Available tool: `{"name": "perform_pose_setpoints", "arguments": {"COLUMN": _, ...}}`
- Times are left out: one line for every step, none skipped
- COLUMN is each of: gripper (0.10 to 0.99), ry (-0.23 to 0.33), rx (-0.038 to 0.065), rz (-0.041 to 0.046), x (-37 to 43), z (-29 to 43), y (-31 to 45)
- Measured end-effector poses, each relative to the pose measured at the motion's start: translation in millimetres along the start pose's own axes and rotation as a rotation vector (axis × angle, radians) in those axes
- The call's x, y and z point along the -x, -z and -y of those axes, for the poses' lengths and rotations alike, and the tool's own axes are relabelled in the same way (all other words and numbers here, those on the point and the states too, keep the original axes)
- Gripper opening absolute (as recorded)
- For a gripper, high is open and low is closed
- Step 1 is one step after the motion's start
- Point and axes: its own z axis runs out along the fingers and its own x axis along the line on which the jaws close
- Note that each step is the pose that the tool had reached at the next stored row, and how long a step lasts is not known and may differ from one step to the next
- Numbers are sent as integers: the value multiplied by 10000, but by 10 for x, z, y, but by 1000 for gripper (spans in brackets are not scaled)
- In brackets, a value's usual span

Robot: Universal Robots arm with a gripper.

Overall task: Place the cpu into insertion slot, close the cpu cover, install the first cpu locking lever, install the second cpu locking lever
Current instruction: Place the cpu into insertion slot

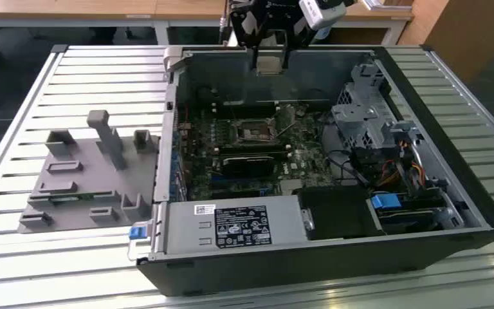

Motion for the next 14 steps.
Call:
{"name": "perform_pose_setpoints", "arguments": {"gripper": 541, "ry": 0, "rx": 1, "rz": 0, "x": 0, "z": 0, "y": 0}}
{"name": "perform_pose_setpoints", "arguments": {"gripper": 541, "ry": 0, "rx": 1, "rz": 0, "x": 0, "z": 0, "y": 0}}
{"name": "perform_pose_setpoints", "arguments": {"gripper": 541, "ry": -3, "rx": 2, "rz": 0, "x": 0, "z": 0, "y": 0}}
{"name": "perform_pose_setpoints", "arguments": {"gripper": 541, "ry": -13, "rx": 2, "rz": 1, "x": 0, "z": 0, "y": 0}}
{"name": "perform_pose_setpoints", "arguments": {"gripper": 541, "ry": -39, "rx": 2, "rz": 4, "x": 0, "z": 0, "y": 0}}
{"name": "perform_pose_setpoints", "arguments": {"gripper": 541, "ry": -74, "rx": 3, "rz": 7, "x": 1, "z": 0, "y": 0}}
{"name": "perform_pose_setpoints", "arguments": {"gripper": 541, "ry": -108, "rx": 3, "rz": 10, "x": 1, "z": 0, "y": 0}}
{"name": "perform_pose_setpoints", "arguments": {"gripper": 541, "ry": -147, "rx": 4, "rz": 14, "x": 0, "z": 0, "y": 0}}
{"name": "perform_pose_setpoints", "arguments": {"gripper": 541, "ry": -193, "rx": 5, "rz": 18, "x": 0, "z": 0, "y": 0}}
{"name": "perform_pose_setpoints", "arguments": {"gripper": 541, "ry": -242, "rx": 6, "rz": 23, "x": 0, "z": 0, "y": 0}}
{"name": "perform_pose_setpoints", "arguments": {"gripper": 541, "ry": -294, "rx": 7, "rz": 28, "x": 0, "z": 0, "y": 0}}
{"name": "perform_pose_setpoints", "arguments": {"gripper": 541, "ry": -355, "rx": 8, "rz": 34, "x": 0, "z": 0, "y": 0}}
{"name": "perform_pose_setpoints", "arguments": {"gripper": 541, "ry": -404, "rx": 9, "rz": 39, "x": 0, "z": 0, "y": 0}}
{"name": "perform_pose_setpoints", "arguments": {"gripper": 541, "ry": -447, "rx": 10, "rz": 43, "x": 0, "z": 0, "y": 0}}
